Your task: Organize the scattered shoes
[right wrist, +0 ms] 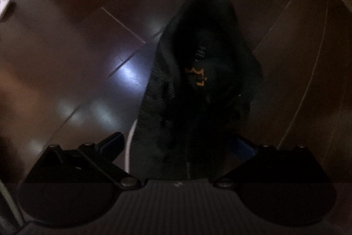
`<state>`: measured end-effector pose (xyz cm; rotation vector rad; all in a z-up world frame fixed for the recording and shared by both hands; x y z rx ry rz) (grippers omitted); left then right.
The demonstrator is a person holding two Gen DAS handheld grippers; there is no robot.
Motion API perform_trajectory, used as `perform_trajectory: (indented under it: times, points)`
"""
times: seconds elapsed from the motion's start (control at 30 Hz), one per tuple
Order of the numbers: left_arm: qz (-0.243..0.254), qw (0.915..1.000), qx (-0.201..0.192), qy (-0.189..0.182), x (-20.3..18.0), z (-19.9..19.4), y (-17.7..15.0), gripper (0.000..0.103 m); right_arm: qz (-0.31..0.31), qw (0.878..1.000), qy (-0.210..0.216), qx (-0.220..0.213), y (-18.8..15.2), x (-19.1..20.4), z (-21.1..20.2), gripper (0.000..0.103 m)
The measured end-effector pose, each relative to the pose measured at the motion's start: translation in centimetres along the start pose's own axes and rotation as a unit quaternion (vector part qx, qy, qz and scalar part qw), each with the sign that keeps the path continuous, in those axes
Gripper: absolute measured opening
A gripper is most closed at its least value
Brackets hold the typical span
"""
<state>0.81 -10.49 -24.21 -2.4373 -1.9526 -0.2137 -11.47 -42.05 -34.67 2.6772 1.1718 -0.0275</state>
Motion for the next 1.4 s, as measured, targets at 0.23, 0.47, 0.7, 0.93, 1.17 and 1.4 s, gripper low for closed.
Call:
perform_trajectory:
  times: [0.23,0.47,0.7,0.93,1.17,1.4]
  points:
    - [0.018,0.9998,0.008,-0.005,-0.7,0.2,-0.7,0.088,-0.038,0.999,-0.005,-0.008,0.5,-1.5,-0.2,0.097]
    - [0.004,1.0,0.005,-0.006,0.1,0.0,-0.7,0.088,-0.133,0.99,0.004,-0.035,-0.5,-0.4,-1.4,0.083]
    - [0.004,0.9999,0.01,-0.005,0.3,0.2,-0.7,0.088,-0.267,0.961,0.06,-0.038,-0.8,0.0,-1.4,0.081]
    - [0.003,0.9999,0.011,-0.004,0.2,0.3,-0.6,0.088,-0.356,0.931,0.061,-0.047,-1.4,1.4,-1.5,0.083]
    - [0.0,0.9999,0.013,-0.004,0.1,0.4,-0.4,0.088,-0.185,0.978,0.089,-0.028,-0.9,0.3,-3.3,0.094]
    - [0.0,0.9999,0.014,-0.003,0.1,0.5,-0.5,0.088,-0.088,0.991,0.094,-0.035,-1.1,-0.9,-3.0,0.094]
Point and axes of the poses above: each gripper's, at about its wrist camera, not at the fingertips, and z roughly the way its jaws point, x to its left, y to its top, the point moved 3 cm from there along z, roughly the way its jaws point, and after that the axes turned 1 degree about z, right-handed, at the moved point
